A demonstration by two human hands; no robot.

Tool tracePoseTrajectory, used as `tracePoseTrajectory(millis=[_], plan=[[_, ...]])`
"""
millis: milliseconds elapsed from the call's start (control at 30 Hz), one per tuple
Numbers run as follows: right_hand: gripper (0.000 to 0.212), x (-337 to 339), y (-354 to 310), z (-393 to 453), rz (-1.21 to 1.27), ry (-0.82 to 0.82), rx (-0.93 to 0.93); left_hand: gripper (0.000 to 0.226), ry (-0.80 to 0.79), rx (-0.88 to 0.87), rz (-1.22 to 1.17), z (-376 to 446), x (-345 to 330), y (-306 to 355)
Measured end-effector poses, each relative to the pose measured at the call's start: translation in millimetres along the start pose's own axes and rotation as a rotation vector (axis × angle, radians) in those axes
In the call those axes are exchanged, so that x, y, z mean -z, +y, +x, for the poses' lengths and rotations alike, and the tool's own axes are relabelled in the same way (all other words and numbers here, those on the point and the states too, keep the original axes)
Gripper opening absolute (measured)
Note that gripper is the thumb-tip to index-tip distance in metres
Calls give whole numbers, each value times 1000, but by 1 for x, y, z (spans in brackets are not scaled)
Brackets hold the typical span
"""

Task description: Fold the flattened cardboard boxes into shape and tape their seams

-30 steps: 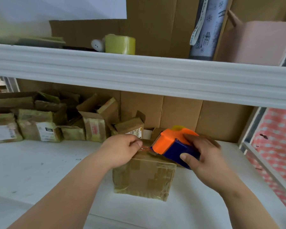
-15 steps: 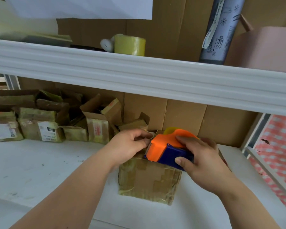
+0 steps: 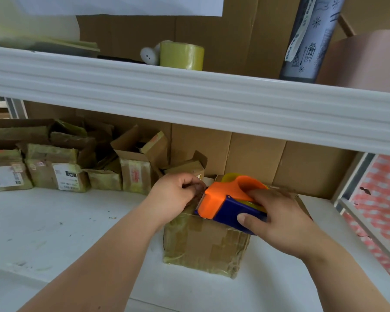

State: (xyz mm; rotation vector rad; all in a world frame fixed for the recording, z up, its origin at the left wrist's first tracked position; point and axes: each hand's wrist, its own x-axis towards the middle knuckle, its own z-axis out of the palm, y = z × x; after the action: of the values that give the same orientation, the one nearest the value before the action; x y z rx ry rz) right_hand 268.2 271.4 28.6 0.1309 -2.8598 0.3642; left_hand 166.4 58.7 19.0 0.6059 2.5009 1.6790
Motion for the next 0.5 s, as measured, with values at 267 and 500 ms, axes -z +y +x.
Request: tracePoseTrajectory(millis=[267,500], plan=[[22,6,1,13,-34,-61,85,30,34,-25,142,2,8,1],[33,17,4,25,48,-57,122,22,49,67,-30,14,19,-9]])
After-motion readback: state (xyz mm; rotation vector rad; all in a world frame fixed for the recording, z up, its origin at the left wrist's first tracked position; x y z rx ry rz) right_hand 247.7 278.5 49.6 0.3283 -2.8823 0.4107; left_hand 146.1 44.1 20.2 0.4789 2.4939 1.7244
